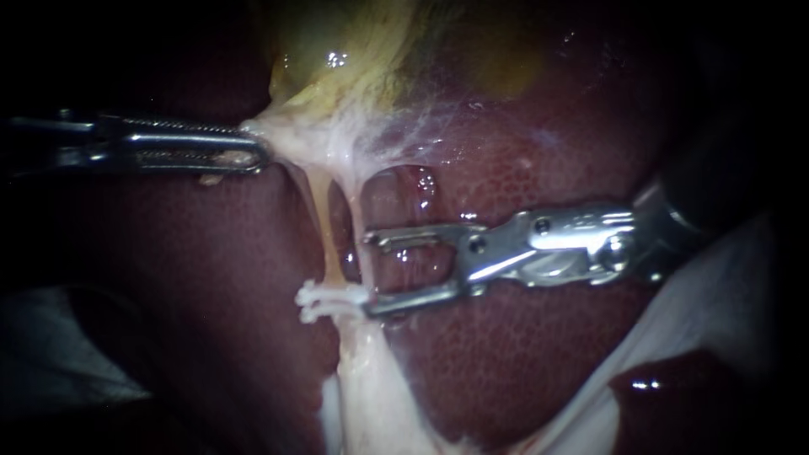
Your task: Going back second clip left tube
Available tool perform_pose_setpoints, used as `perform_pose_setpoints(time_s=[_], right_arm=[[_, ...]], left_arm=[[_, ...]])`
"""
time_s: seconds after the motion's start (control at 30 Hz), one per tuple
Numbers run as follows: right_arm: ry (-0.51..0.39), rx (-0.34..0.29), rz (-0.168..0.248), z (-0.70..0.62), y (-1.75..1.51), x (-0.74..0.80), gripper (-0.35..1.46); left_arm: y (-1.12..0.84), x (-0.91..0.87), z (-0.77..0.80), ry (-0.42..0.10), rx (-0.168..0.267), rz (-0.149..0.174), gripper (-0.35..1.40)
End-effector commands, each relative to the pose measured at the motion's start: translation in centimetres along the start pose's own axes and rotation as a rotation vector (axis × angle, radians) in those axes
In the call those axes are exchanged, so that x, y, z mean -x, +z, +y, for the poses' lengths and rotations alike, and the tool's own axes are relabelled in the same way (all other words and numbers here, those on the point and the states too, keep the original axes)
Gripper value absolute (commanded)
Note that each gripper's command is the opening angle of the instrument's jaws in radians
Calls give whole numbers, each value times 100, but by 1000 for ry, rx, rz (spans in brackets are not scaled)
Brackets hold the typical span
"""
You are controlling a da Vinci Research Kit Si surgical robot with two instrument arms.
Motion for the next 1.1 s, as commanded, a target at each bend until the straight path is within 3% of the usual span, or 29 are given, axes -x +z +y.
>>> perform_pose_setpoints(time_s=[0.03, 0.3, 0.63, 0.97, 1.1], right_arm=[[-5, -5, 2, -3, -12, -3, 50], [-31, 2, -11, -18, -80, -19, 50], [-43, 20, -30, -20, -98, -30, 50], [-42, 20, -33, -21, -98, -30, 50], [-42, 20, -33, -22, -99, -30, 50]], left_arm=[[0, 0, 0, 0, 1, 0, -35], [0, 1, -1, 1, 1, 0, -35], [8, 4, -3, 3, -3, 2, -35], [63, 35, -23, 22, -21, -2, -35], [70, 39, -30, 26, -25, -6, -35]])
